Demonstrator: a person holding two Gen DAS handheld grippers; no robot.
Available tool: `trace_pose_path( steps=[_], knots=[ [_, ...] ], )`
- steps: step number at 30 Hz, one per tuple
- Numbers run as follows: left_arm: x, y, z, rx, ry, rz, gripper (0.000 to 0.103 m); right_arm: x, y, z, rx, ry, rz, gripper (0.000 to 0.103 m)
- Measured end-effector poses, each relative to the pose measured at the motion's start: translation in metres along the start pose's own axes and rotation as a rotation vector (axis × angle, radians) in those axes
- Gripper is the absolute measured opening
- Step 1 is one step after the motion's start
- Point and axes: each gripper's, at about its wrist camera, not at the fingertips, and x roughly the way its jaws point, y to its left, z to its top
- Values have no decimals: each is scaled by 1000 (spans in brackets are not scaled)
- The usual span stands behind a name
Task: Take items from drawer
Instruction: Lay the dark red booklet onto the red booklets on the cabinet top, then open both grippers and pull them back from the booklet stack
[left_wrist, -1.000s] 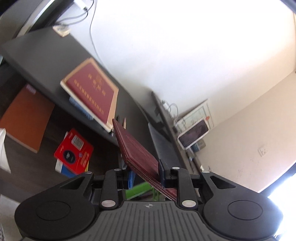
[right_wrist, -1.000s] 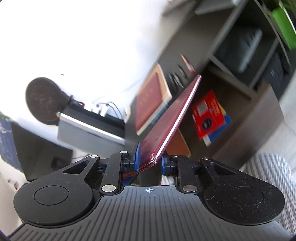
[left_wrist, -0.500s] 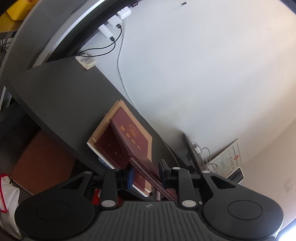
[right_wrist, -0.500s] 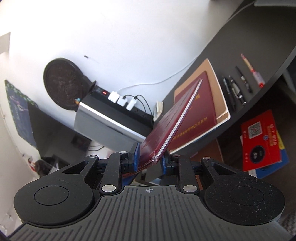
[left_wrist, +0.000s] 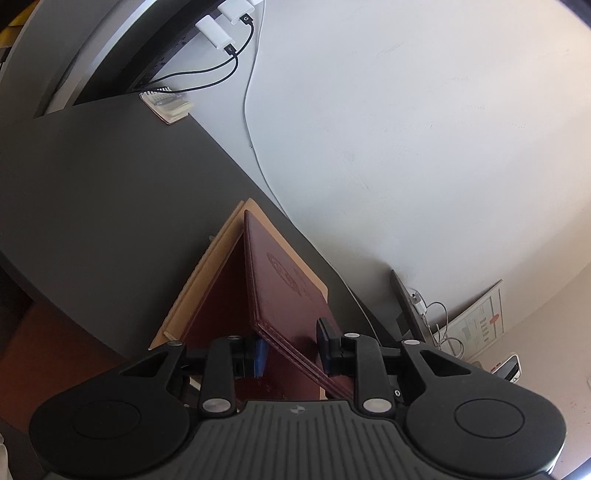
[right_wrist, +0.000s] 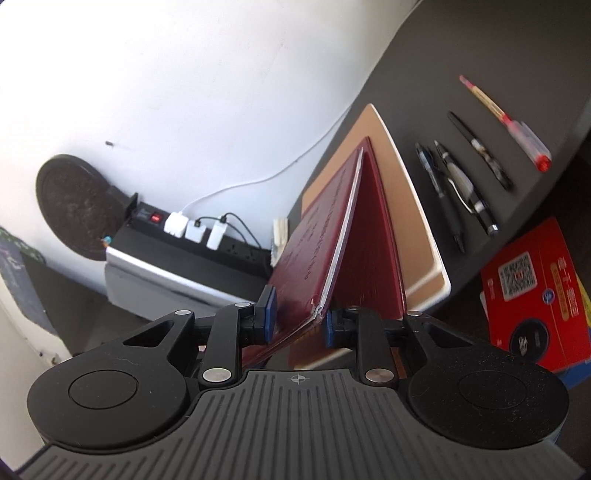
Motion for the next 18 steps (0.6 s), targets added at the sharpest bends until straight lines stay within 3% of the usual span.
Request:
trace_pose_path(
  steps=[3, 5, 7, 8, 9, 12, 18],
  knots=[
    [3, 9, 0, -25, 19, 37, 32, 15, -1, 10, -2, -4, -17, 27],
    [-1, 16, 1, -43, 29, 66, 60, 21, -3, 15, 2, -2, -37, 31],
    [-14, 16, 2, -38, 19, 79, 69, 22, -7, 13, 28, 14, -60, 41],
    [-22, 13, 3, -16, 13, 91, 78, 21, -9, 10, 40, 25, -69, 51],
    [-31, 10, 3, 10, 5, 108, 82, 18, -10, 7, 52, 31, -72, 53],
    [-57, 6, -3, 76, -2, 166, 86, -1, -7, -5, 44, 45, -96, 56],
    [-95, 13, -38, 159, 73, 239, 87, -50, 12, -25, -84, 42, -173, 61]
  ],
)
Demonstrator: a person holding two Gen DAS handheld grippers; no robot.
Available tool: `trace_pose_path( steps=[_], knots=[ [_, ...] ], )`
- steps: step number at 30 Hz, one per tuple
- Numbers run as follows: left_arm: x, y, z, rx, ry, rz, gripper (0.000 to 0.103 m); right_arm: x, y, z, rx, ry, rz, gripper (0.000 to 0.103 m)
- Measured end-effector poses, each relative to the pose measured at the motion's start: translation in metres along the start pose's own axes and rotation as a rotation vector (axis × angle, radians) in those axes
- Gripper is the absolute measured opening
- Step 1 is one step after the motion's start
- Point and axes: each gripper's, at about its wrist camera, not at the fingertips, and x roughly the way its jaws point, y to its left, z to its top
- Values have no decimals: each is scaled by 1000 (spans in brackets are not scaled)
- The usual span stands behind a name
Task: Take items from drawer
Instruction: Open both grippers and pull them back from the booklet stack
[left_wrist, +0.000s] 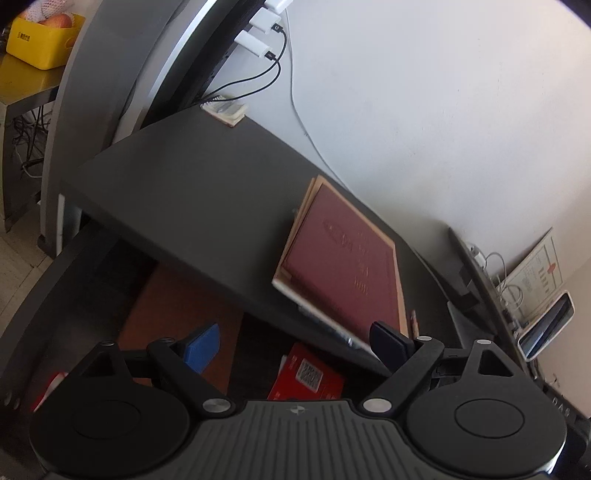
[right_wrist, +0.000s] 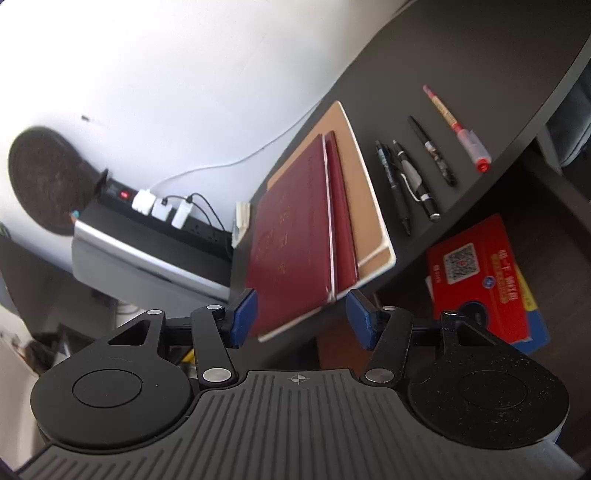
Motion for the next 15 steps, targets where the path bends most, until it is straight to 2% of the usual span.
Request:
trace_pose_path(
  steps=[3, 8, 10, 15],
  knots=[
    [-20, 4, -26, 76, 33, 33, 87, -25, 3, -12, -58, -19, -72, 63],
    [-46, 8, -59, 211, 75, 170, 89, -61, 2, -45, -191, -9, -185, 73],
    [-54, 11, -66, 234, 77, 199, 90, -71, -1, -60, -251, -7, -235, 78],
    [-73, 7, -85, 345, 59, 286, 96, -97, -10, -94, -387, -44, -370, 80]
  ],
)
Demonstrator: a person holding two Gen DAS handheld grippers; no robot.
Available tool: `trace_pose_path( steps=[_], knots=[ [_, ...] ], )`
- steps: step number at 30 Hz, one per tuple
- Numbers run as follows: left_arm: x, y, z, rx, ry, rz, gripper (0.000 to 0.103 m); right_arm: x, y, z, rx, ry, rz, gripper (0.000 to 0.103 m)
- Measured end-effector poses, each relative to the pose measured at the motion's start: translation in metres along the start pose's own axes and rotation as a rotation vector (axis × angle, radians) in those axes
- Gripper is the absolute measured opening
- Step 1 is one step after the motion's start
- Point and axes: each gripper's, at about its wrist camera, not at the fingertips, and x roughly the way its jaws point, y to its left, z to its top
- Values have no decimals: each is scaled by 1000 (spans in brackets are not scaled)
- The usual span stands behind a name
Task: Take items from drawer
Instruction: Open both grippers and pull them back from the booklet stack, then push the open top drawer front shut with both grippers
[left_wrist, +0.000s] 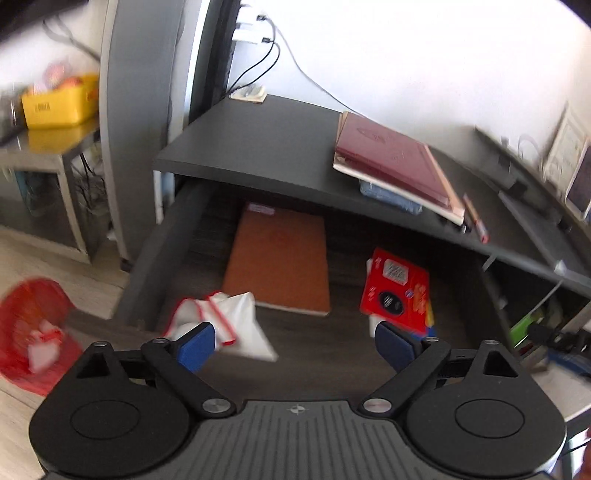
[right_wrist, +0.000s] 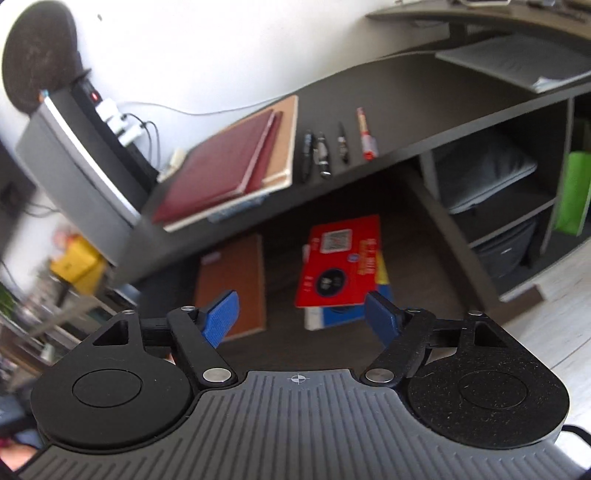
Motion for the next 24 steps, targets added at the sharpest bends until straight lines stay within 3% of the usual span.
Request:
trace_pose_path(
  steps=[3, 6, 12, 24],
  knots=[
    [-4, -7, -13, 78, -5, 96, 101, -17, -3, -14, -70, -48, -68, 82],
    [-2, -8, -27, 115, 23, 160, 101, -32, -2, -23, -115, -74, -81, 89],
    [4, -3, -47, 105, 106, 191, 101, -42, -3, -34, -114, -31, -61, 97],
    [15, 11, -53, 69, 148, 239, 101, -19, 10, -62, -258, 93, -103, 99]
  ],
)
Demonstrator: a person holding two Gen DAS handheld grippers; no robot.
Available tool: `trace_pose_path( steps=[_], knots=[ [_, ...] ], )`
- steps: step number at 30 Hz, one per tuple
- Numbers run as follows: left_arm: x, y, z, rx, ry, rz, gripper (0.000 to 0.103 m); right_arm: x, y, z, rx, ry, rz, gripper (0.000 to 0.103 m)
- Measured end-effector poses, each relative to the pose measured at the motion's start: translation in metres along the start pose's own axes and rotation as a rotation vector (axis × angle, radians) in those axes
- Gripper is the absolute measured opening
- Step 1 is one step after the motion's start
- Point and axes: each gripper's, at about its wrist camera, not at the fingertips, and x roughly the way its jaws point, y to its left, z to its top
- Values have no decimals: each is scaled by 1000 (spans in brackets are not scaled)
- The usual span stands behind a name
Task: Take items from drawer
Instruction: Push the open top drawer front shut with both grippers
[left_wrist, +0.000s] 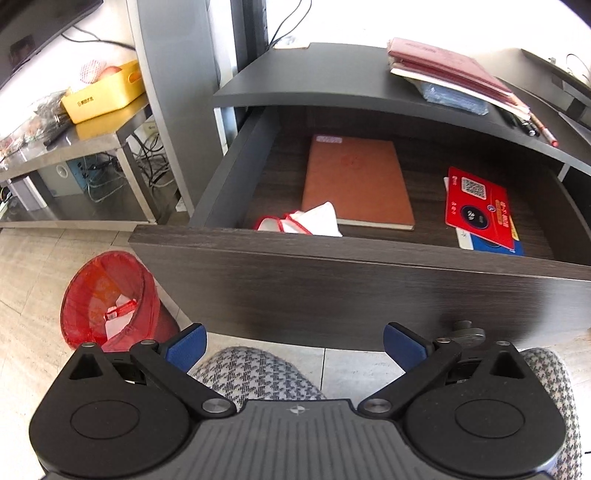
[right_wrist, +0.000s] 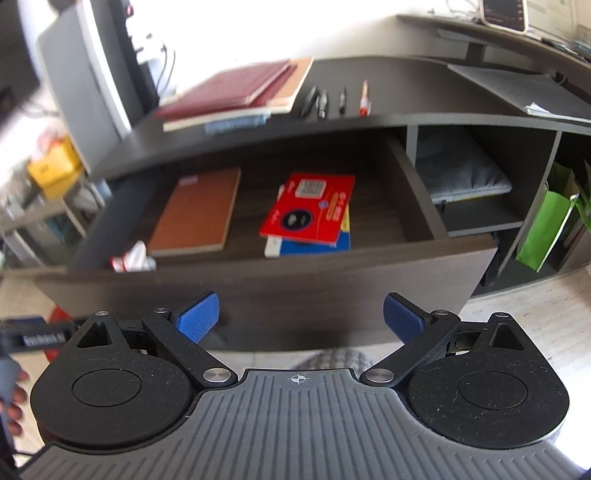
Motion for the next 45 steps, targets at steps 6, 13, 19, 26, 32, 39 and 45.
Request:
trace_pose_path(
  steps=[6, 13, 19, 26, 32, 39, 45],
  knots=[
    [13, 0, 4, -3, 27, -3, 101, 19, 2, -4, -32, 57, -34, 99],
    [26, 0, 12, -8, 43, -1, 101, 38, 2, 4, -64, 88, -85, 99],
    [32, 3, 18, -31, 34, -1, 102, 52, 0, 14, -78, 100, -102, 99],
    [37, 3, 22, -33, 43, -3, 102, 63, 3, 21, -112, 94, -109, 100],
    [44, 3, 29, -48, 39, -13, 102, 67, 2, 22, -106, 91, -107, 100],
    [60, -1, 50, -49, 21, -27, 102, 82, 7, 34, -120, 83, -123, 100],
    [79, -8, 74, -58, -11, -22, 102, 104, 10, 50, -131, 44, -133, 100]
  ],
)
